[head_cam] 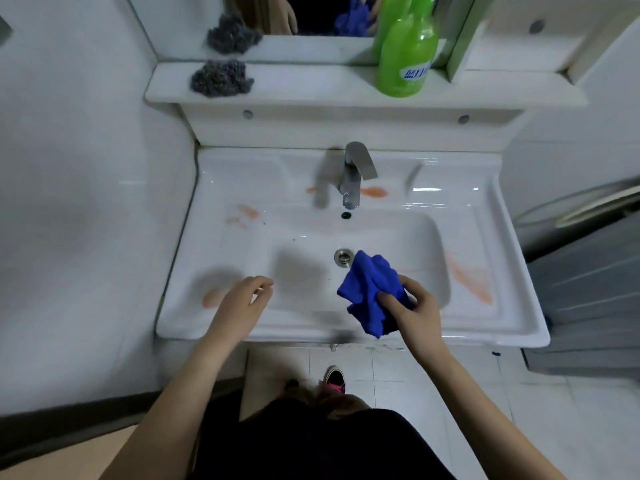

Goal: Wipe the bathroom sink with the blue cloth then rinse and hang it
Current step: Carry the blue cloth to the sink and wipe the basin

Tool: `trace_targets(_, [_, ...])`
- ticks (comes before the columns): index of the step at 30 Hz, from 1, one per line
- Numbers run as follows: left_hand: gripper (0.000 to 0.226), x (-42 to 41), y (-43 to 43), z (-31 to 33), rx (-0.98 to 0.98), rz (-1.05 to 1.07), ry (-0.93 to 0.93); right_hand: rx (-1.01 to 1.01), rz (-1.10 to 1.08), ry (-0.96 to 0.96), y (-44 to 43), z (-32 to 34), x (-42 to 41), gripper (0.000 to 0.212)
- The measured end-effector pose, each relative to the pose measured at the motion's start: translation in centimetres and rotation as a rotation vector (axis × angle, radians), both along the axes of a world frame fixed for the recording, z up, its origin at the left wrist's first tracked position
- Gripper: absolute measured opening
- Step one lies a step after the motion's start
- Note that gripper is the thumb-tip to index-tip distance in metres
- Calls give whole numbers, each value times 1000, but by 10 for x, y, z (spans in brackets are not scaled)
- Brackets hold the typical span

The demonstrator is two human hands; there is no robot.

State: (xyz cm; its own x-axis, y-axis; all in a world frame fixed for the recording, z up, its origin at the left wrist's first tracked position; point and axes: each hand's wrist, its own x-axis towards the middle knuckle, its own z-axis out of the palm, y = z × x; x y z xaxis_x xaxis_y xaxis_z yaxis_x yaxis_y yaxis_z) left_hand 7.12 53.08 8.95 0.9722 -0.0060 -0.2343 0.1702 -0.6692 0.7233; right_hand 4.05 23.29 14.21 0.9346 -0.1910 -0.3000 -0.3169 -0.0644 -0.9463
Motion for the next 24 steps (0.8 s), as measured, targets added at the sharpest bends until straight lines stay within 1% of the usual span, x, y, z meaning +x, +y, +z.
trace_targets(4, [23,40,-12,-21,-7,-42,49,-84,35,-23,-7,-21,45,30])
trace_targets(7, [27,56,-17,-58,58,-152,119,-242,167,-23,-13,-58,76,31])
trace_targets(10, [32,58,-17,-96,149,-308,217,-406,380,23,-15,-106,104,31])
trace_targets(13, [35,60,-9,-125,259,-464,267,-582,707,119,-7,-160,122,25])
trace_targets(15, [50,59,-4,-133,306,-544,253,-634,819,161,2,-188,125,21])
trace_targets(17, [63,60,-3,-137,341,-573,177,-665,807,135,11,-211,126,27])
trace_targets(19, [60,59,-5,-138,363,-564,95,-709,796,95,22,-227,126,35])
trace_targets(20, [58,59,-6,-139,369,-556,82,-722,786,77,28,-234,128,37])
trace_targets(24, [64,60,-8,-137,374,-546,141,-719,737,-25,54,-246,139,37])
